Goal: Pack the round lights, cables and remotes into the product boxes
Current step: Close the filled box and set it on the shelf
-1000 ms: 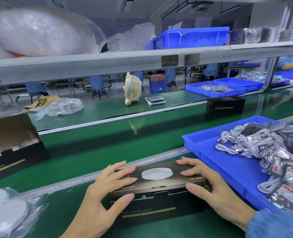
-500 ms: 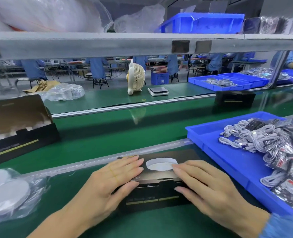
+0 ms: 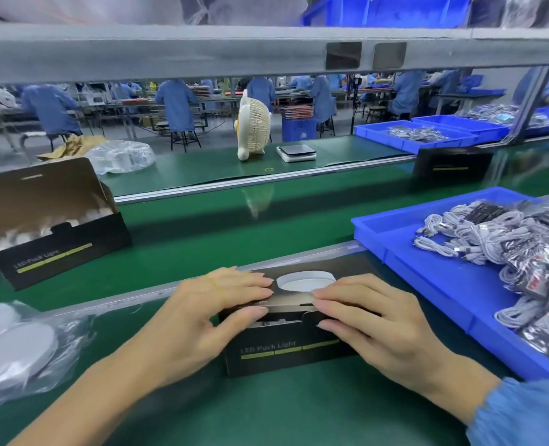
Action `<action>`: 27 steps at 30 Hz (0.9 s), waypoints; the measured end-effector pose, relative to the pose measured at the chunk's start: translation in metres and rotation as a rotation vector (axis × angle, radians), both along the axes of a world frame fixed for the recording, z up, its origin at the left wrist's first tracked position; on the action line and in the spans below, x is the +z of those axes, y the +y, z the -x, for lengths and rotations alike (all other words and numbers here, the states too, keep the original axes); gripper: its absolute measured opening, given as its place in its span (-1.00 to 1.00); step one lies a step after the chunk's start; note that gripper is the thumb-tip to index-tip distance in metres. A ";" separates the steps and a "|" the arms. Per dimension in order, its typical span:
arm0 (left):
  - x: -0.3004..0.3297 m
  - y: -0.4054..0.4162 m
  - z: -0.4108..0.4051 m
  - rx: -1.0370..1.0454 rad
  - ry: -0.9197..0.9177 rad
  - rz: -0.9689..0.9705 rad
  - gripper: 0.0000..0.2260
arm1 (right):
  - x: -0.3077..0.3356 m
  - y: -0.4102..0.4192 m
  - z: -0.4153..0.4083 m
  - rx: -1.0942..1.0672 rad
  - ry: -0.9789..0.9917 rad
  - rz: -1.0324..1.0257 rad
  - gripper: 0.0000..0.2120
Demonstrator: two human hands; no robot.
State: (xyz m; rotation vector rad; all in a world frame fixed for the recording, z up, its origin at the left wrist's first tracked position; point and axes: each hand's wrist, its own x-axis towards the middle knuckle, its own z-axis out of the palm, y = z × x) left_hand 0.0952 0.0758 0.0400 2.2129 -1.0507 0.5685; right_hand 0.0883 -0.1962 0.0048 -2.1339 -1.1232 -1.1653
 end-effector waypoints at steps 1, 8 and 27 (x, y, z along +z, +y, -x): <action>-0.001 -0.001 0.000 0.004 -0.007 0.014 -0.73 | 0.000 0.000 0.000 0.001 -0.002 -0.001 -0.84; -0.011 -0.003 0.003 -0.015 0.003 0.073 -0.67 | -0.001 0.002 0.000 -0.011 -0.001 -0.007 -0.86; -0.041 -0.017 0.014 0.089 -0.222 0.131 -0.78 | 0.002 0.003 0.000 -0.014 -0.016 0.084 -0.84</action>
